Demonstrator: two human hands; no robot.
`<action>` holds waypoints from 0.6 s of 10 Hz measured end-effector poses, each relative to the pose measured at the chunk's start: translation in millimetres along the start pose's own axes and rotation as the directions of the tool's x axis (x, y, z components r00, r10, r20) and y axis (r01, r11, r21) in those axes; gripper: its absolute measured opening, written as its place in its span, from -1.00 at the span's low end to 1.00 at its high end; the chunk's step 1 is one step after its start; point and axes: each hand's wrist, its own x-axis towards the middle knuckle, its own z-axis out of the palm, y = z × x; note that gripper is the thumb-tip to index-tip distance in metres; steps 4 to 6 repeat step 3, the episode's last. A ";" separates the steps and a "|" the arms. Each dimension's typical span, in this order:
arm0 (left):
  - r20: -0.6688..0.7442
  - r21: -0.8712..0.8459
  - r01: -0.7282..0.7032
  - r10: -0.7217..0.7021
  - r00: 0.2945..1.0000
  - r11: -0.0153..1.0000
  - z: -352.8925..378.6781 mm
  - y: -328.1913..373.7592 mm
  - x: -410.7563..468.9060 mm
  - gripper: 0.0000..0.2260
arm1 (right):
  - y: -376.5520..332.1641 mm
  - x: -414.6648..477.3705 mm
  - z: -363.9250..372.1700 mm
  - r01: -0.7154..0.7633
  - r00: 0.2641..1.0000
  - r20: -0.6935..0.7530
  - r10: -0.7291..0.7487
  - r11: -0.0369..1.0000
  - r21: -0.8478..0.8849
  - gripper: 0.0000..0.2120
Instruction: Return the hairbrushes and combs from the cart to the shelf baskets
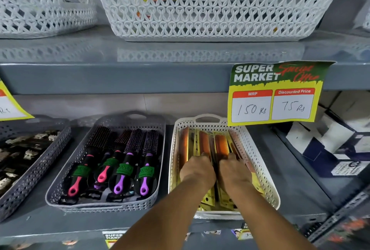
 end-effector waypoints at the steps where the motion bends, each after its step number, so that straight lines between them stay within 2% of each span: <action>1: -0.024 0.093 0.000 0.002 1.000 0.996 -2.3 1.0 -0.8 -0.85 | 0.6 -2.2 -5.3 0.017 0.999 -0.034 -0.018 0.999 -0.035 -0.68; 2: -0.062 0.229 -0.009 0.024 0.998 0.973 -7.5 -0.6 -3.0 -0.80 | 1.9 -6.4 -10.2 0.041 0.989 -0.140 -0.045 0.999 -0.029 -0.73; 3: -0.130 0.267 -0.067 0.105 0.986 0.961 -12.1 -14.9 -6.8 -0.65 | 3.4 -9.0 -8.3 0.052 0.963 -0.269 -0.038 0.998 0.046 -0.55; 6: -0.130 0.267 -0.067 0.105 0.986 0.961 -12.1 -14.9 -6.8 -0.65 | 3.4 -9.0 -8.3 0.052 0.963 -0.269 -0.038 0.998 0.046 -0.55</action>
